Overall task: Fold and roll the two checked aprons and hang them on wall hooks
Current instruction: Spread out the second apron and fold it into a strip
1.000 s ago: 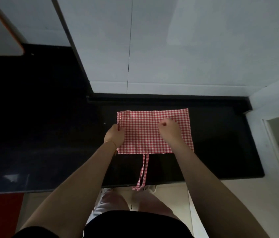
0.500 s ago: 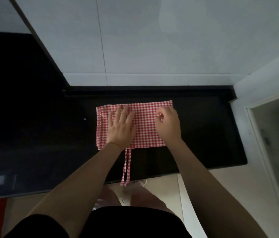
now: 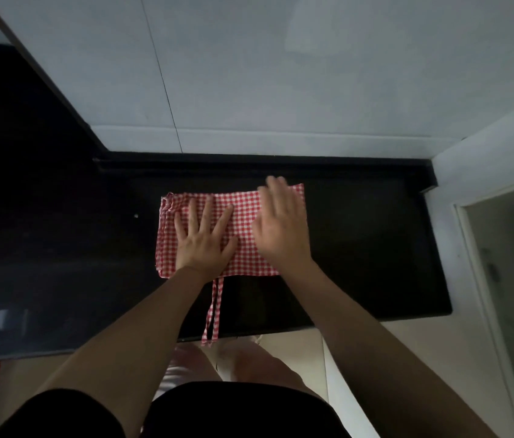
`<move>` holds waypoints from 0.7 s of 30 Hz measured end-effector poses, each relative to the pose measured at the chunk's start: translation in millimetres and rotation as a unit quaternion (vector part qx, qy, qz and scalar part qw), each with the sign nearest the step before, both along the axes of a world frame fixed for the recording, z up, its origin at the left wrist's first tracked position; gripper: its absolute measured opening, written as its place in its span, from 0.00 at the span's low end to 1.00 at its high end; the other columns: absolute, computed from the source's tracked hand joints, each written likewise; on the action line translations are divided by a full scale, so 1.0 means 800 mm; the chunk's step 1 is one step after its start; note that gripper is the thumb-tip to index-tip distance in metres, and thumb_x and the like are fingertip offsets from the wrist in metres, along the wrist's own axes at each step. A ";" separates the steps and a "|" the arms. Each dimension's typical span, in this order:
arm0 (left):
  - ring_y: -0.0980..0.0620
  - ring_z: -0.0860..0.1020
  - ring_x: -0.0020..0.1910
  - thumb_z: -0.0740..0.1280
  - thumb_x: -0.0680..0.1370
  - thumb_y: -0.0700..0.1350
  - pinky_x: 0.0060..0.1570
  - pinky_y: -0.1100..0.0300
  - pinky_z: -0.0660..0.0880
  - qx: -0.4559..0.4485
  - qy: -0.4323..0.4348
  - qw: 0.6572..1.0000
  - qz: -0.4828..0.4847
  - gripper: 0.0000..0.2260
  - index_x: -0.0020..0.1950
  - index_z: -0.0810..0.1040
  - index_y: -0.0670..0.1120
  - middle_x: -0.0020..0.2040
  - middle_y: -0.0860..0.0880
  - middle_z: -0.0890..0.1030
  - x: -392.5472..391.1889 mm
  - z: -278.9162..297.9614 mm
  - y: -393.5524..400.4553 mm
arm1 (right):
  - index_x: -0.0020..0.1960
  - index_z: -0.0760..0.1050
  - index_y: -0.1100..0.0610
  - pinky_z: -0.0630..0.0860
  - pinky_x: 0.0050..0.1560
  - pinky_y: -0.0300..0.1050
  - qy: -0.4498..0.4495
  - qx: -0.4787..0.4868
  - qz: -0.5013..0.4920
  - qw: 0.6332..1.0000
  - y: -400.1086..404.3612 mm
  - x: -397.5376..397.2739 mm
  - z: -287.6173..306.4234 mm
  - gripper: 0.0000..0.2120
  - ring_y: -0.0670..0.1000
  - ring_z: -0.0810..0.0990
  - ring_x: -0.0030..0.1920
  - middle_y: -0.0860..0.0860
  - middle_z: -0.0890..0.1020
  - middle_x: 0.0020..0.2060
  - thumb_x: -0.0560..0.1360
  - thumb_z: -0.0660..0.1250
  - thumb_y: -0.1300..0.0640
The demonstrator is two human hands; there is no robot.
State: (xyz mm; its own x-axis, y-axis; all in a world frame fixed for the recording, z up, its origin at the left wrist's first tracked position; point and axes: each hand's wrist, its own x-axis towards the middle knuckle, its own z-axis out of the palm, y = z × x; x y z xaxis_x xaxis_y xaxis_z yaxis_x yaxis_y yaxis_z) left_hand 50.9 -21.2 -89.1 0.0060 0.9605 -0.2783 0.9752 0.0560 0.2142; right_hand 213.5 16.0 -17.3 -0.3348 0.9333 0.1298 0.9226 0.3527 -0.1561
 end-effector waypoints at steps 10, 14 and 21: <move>0.42 0.35 0.77 0.45 0.78 0.68 0.73 0.37 0.36 0.014 -0.008 1.000 0.012 0.31 0.77 0.35 0.63 0.80 0.50 0.35 0.000 -0.004 0.000 | 0.80 0.44 0.56 0.47 0.78 0.56 -0.107 -0.166 -0.099 0.975 0.022 0.111 -0.091 0.32 0.53 0.46 0.79 0.55 0.49 0.80 0.82 0.38 0.40; 0.42 0.35 0.78 0.45 0.78 0.68 0.73 0.36 0.37 0.012 0.003 1.000 0.009 0.31 0.77 0.35 0.63 0.80 0.49 0.36 0.000 -0.004 -0.001 | 0.80 0.47 0.59 0.49 0.78 0.56 -0.038 -0.141 -0.205 0.968 0.023 0.111 -0.074 0.30 0.54 0.47 0.79 0.57 0.50 0.80 0.83 0.42 0.45; 0.42 0.34 0.77 0.42 0.78 0.68 0.74 0.36 0.39 0.012 0.023 1.000 0.007 0.31 0.77 0.34 0.63 0.79 0.49 0.35 0.005 -0.004 0.001 | 0.79 0.54 0.59 0.48 0.78 0.54 -0.002 -0.095 0.064 0.993 -0.017 -0.009 -0.078 0.26 0.53 0.49 0.79 0.56 0.56 0.79 0.84 0.47 0.49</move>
